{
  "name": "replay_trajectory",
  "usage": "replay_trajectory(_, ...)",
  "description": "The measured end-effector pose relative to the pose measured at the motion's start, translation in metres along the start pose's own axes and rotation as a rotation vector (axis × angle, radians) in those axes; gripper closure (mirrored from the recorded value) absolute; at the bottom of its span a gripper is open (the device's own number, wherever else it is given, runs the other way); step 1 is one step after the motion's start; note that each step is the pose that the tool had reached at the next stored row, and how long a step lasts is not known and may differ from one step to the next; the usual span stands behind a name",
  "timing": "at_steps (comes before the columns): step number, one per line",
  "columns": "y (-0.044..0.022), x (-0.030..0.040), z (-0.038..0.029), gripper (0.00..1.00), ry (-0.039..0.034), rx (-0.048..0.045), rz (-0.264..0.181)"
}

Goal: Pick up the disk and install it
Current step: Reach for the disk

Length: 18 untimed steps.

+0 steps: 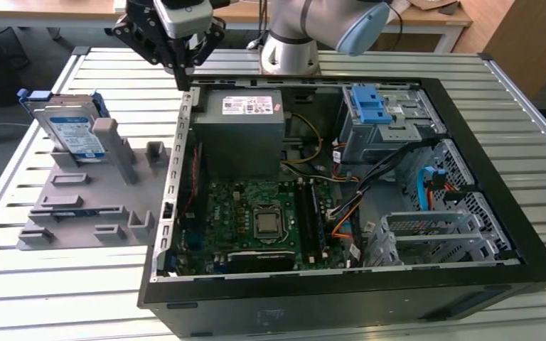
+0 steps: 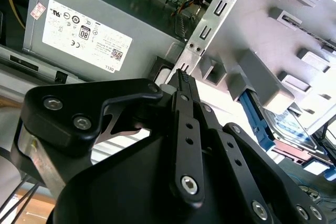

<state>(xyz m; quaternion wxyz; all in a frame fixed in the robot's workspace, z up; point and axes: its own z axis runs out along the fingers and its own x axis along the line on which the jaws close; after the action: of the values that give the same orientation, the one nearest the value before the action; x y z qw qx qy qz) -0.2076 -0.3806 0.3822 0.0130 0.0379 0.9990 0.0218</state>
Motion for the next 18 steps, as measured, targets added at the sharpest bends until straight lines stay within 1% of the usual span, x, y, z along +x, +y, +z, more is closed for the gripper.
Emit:
replay_trajectory(7,-0.0003,0.0032,0.0001,0.89,0.0000,-0.0001,0.000)
replay_trajectory(18,-0.0008,0.0103,0.0005,0.89,-0.0001,-0.0001,0.000)
